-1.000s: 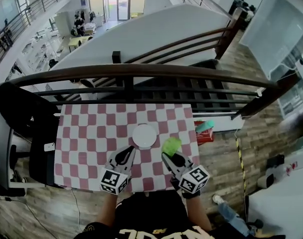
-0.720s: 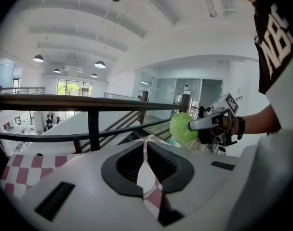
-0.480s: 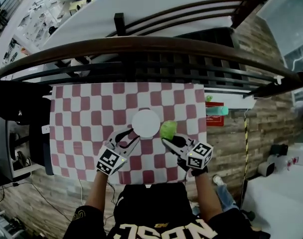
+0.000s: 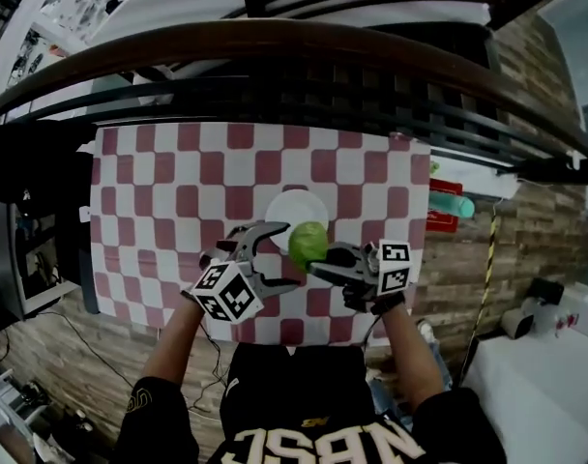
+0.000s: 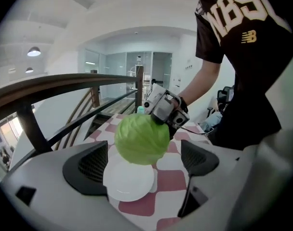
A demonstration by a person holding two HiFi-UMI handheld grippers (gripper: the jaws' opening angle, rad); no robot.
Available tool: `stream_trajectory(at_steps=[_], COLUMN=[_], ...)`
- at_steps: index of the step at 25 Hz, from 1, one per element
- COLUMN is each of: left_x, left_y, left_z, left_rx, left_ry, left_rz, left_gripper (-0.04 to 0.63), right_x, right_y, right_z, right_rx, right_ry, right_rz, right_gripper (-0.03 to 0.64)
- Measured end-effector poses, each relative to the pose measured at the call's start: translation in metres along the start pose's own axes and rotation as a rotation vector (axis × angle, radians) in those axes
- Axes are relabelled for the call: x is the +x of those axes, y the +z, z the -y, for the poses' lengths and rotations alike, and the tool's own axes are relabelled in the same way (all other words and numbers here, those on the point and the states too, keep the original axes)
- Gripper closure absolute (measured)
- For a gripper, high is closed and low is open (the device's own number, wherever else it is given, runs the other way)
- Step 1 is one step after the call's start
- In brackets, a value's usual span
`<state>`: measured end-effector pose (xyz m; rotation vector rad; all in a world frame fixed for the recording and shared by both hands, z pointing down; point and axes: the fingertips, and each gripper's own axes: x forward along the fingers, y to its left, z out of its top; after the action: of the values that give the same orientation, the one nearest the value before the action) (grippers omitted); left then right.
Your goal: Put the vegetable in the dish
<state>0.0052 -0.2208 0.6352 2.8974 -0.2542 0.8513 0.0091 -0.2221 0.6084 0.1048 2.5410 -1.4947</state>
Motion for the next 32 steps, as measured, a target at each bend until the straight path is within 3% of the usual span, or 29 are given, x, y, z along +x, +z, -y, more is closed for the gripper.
stream_trajectory(at_steps=[5,11,14,17,18,21,27,29,32], left_x=[0.005,0.005,0.010,0.016,0.019,0.028,0.050,0.058,0.068], left_y=[0.007,0.003,-0.014,-0.030,-0.035,-0.048,-0.076,-0.083,-0.093], left_z=[-0.003,-0.008,-0.013,-0.017,-0.019,-0.026,-0.037,-0.038,-0.041], left_rx=[0.031,0.038,-0.040,-0.106,-0.120,-0.165,-0.209,-0.211,-0.183], left_ry=[-0.052,-0.034,-0.042,-0.026,-0.014,0.027,0.113,0.120,0.120], left_rz=[0.067,0.067,0.013,-0.053,-0.082,-0.178,-0.407,-0.468,-0.569], left_gripper=[0.117,0.120,0.123,0.124,0.124,0.126,0.126,0.126,0.126], right_x=[0.014,0.019,0.020,0.007,0.001,-0.023,-0.071,-0.079,-0.080], right_y=[0.002,0.003,0.000,0.001,0.002,0.013,0.045,0.049,0.053], right_z=[-0.013,-0.009,0.013,0.042,0.049,0.067,0.095,0.097,0.092], right_rx=[0.029,0.061,0.081,0.057,0.028,-0.101,-0.362,-0.409,-0.418], right_ry=[0.193,0.222,0.105,-0.084,-0.147,-0.324,-0.704,-0.768,-0.789], right_rz=[-0.029,-0.042,-0.083,-0.125,-0.146,-0.196,-0.152,-0.134,-0.082], right_gripper=[0.545,0.543,0.528,0.429,0.398,0.391,0.391,0.391,0.391])
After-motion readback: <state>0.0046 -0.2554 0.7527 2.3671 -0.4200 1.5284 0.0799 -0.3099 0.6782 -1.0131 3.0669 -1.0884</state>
